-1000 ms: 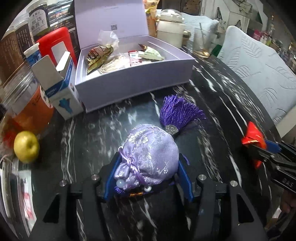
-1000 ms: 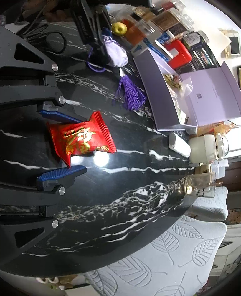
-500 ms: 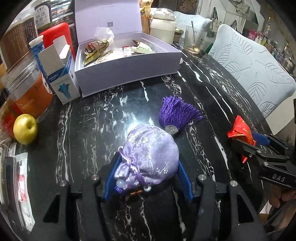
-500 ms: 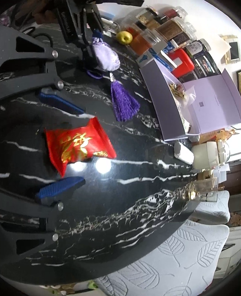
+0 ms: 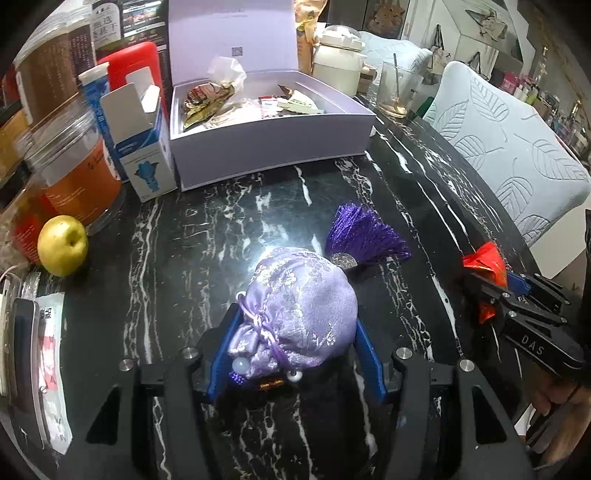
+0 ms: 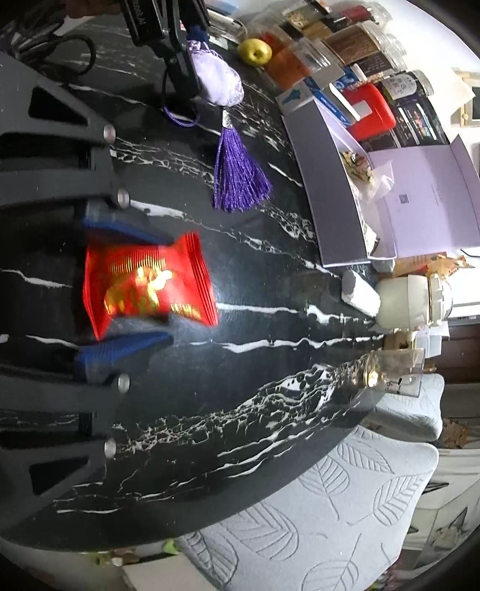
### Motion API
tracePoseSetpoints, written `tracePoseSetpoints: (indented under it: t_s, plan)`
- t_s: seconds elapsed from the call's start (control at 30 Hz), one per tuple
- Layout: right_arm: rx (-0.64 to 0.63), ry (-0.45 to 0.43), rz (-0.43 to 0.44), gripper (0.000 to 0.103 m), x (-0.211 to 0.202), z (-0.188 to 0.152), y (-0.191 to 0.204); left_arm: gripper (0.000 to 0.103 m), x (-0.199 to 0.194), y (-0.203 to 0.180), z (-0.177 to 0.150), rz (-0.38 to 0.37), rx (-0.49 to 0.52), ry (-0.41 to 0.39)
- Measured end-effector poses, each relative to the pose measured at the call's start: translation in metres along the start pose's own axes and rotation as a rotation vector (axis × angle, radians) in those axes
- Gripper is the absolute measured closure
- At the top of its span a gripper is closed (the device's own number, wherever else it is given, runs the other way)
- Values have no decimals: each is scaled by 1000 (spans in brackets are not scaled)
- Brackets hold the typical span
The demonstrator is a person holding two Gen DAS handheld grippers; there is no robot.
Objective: Organize soft objects
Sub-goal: 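Lift the lilac pouch with the left gripper while the right gripper lifts the red packet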
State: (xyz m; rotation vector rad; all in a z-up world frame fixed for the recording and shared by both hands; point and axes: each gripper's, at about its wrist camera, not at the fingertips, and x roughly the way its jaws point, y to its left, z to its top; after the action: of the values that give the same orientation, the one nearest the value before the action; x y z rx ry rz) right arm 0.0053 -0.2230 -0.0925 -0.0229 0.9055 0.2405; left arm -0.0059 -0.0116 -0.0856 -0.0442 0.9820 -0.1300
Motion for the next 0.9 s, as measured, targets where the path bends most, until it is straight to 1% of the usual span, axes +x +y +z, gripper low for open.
tracePoseSetpoints:
  t_s: [0.03,0.2,0.37,0.5,0.7,0.9]
  plan:
    - [-5,1,0,69,0,0,1,46,-1,2,0,3,-7,-2]
    - [-4,-4,-6,71,-2,-3,2,46,-9,9,-3,23,-21,-23]
    - [-14,-5,17,72,-7,-8,10,46,-21,11,-7,14,-26,-52]
    - [-18,-17,44,72,-14,-11,16,46,-35,11,-9,21,-20,-95]
    - [-23,-60,76,72,-33,-11,26,46,-63,10,-11,7,-17,-167]
    - [-71,-117,90,72,-57,-7,41,46,-91,5,-9,-3,5,-242]
